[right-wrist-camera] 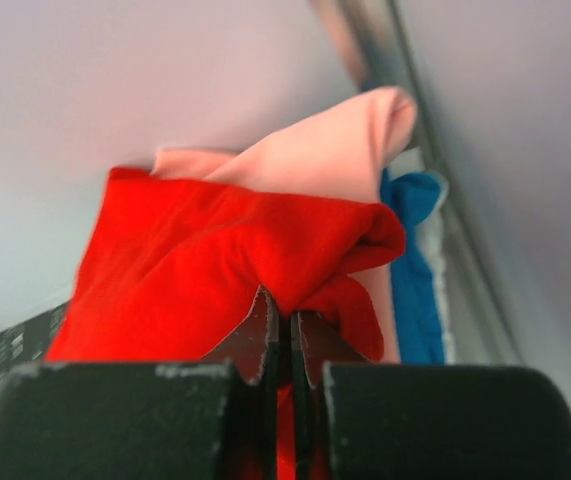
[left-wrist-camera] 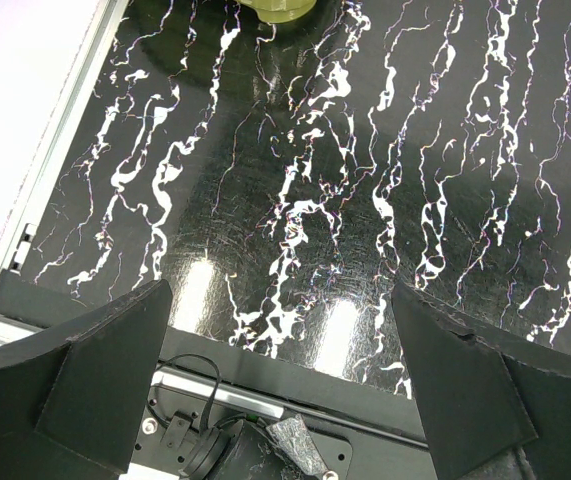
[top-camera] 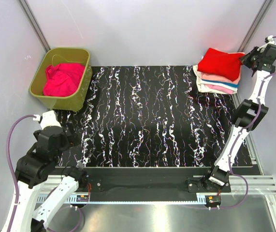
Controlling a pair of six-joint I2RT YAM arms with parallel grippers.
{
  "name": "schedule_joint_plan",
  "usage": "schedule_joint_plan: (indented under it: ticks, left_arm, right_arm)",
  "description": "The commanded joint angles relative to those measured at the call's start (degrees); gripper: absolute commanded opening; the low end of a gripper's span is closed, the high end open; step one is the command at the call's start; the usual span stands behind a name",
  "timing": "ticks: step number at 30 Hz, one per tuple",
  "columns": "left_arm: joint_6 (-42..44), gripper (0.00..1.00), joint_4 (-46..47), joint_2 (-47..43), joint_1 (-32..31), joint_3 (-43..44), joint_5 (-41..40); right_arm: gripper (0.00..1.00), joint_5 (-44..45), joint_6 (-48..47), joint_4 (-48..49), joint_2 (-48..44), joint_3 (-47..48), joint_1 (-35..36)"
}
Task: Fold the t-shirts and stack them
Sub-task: Neatly place the folded tshirt to the corner
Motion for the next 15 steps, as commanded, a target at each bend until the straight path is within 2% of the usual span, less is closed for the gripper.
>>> schedule_joint_plan:
  ticks: [1,6,10,13,14,15]
  left_arm:
    - [0.55,0.99,2.52,0.43,0.32,-0.07,0.26]
    - [0.55,0.99,2.34,-0.28,0.32,-0.07,0.08]
    - [0.64,0.99,2.43,0.16,0.40,-0.15,0.17]
    - [0.55,0.99,2.52,0.25,0.40,-0.07,0.08]
    - [0.55,0.99,2.43,0.16,0.40,-0.07,0.08]
    - [0.55,0.99,2.34,0.16,0.40,-0.07,0.08]
  right_arm:
    - [0.01,15.85,0.45,11.65,1.51,2.73,-3.61]
    - [0.03,18.93,-3.07,18.16,2.66,0.80,-3.17]
    - [0.09,17.27,-3.07,20.89,3.71,-0.78,-2.82]
    - [0.31,15.95,-3.16,20.98,5.21,-1.48,-2.12]
    - [0.47,16.12,-3.77,20.63,5.64,-1.40,-1.85]
    - [0.54,16.30,-4.21,19.41,5.74,-1.49,-1.33]
